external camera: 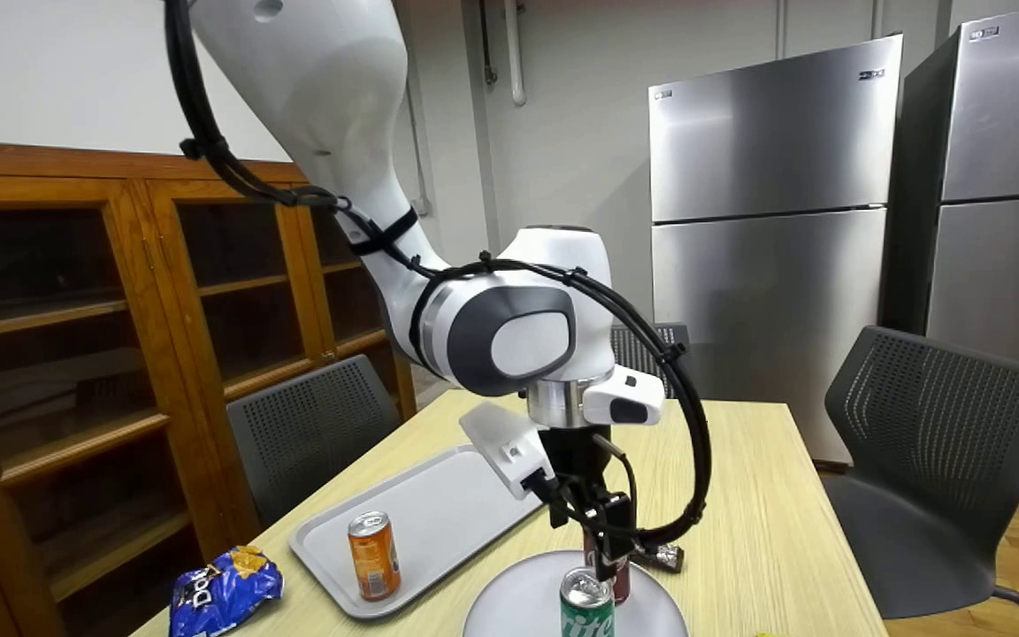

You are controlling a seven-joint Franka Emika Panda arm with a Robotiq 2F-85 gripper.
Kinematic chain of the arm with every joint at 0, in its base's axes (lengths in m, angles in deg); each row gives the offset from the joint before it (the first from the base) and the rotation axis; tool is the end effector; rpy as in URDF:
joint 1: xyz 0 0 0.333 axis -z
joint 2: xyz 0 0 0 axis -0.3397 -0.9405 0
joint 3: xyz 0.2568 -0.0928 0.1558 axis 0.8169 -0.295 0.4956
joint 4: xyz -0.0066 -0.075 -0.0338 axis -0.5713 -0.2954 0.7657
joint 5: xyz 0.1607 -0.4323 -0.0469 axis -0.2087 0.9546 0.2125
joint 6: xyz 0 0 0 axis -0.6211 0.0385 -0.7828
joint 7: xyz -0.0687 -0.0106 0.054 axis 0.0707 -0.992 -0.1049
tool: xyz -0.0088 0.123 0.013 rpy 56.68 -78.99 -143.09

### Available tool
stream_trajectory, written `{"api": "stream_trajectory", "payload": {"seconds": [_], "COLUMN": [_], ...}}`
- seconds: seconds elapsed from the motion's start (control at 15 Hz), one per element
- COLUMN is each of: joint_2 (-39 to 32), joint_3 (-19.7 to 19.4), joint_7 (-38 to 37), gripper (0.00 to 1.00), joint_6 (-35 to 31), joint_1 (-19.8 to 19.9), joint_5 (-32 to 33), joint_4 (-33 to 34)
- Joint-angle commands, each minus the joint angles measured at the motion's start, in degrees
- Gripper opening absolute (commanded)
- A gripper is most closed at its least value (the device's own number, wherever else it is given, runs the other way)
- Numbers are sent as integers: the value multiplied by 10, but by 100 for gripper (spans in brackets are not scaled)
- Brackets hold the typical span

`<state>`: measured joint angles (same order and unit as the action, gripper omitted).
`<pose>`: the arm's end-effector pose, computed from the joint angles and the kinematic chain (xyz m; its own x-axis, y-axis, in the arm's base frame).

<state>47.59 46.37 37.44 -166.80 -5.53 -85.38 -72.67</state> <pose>0.4345 -0.2657 0.1253 0.7196 -0.6935 0.0347 -0.6932 -0.7204 -0.0213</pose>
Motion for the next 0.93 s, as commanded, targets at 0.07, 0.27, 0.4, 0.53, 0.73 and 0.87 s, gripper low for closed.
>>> {"api": "stream_trajectory", "payload": {"seconds": [0.07, 0.27, 0.4, 0.53, 0.73, 0.87], "joint_2": [81, 110, 122, 131, 135, 131], "joint_3": [16, 36, 50, 65, 85, 99], "joint_7": [27, 48, 57, 70, 94, 113], "gripper": [100, 100, 100, 100, 100, 100], "joint_6": [18, 21, 23, 30, 37, 43], "joint_1": [-8, -20, -32, -47, -68, -82], "joint_5": [14, 4, 0, -7, -24, -47], "joint_4": [-35, -45, -49, -51, -51, -48]}}
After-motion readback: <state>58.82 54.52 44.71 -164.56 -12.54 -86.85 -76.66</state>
